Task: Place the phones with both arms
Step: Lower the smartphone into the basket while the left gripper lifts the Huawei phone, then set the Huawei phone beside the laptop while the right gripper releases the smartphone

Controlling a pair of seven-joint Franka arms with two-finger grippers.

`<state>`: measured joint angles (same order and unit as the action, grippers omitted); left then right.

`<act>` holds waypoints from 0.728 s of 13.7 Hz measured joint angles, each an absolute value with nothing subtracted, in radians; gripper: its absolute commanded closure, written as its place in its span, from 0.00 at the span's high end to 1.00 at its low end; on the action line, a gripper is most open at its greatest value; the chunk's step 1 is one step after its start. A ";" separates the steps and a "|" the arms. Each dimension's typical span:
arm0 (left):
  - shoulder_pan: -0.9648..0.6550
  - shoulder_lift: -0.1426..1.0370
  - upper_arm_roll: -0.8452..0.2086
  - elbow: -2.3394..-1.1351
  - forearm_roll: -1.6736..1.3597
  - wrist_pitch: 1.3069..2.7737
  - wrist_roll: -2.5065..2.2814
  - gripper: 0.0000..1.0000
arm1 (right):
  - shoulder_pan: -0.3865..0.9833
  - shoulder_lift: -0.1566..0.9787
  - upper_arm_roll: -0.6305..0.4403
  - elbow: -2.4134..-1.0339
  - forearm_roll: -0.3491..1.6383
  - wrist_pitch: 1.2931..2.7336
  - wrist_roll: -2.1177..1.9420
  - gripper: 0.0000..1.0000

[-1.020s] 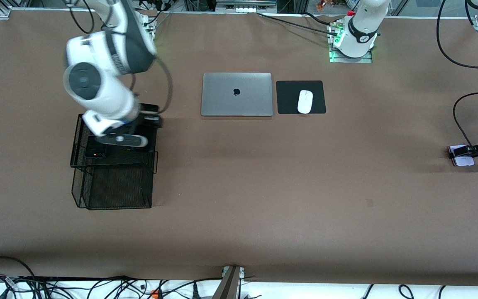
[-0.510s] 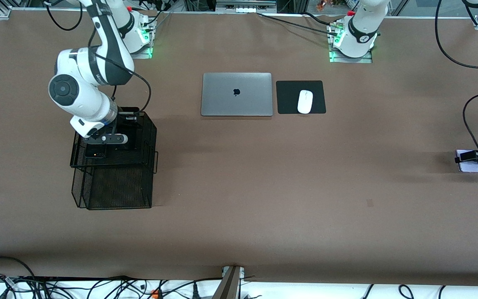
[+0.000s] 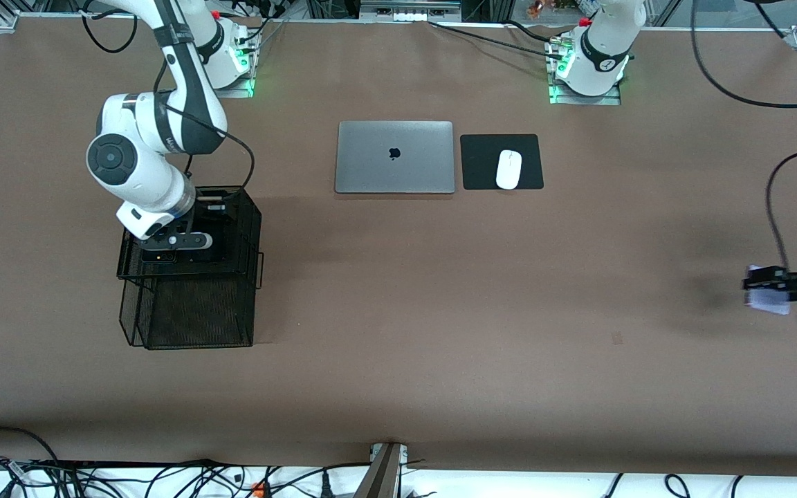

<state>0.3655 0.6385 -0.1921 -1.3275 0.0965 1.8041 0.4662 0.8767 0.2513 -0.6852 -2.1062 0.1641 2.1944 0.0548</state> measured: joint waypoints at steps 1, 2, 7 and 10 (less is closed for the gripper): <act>0.294 0.634 -0.193 -1.326 0.100 1.780 0.426 0.19 | 0.871 0.253 -0.686 -2.089 0.164 2.194 0.054 1.00; 0.223 0.628 -0.193 -1.325 0.101 1.759 0.387 0.19 | 0.867 0.253 -0.686 -2.070 0.164 2.188 0.054 1.00; 0.001 0.650 -0.237 -1.356 -0.070 1.687 0.233 0.17 | 0.838 0.251 -0.690 -1.862 0.164 1.936 0.054 1.00; -0.171 0.718 -0.245 -1.365 -0.201 1.817 0.043 0.17 | 0.809 0.247 -0.695 -1.712 0.164 1.769 0.063 1.00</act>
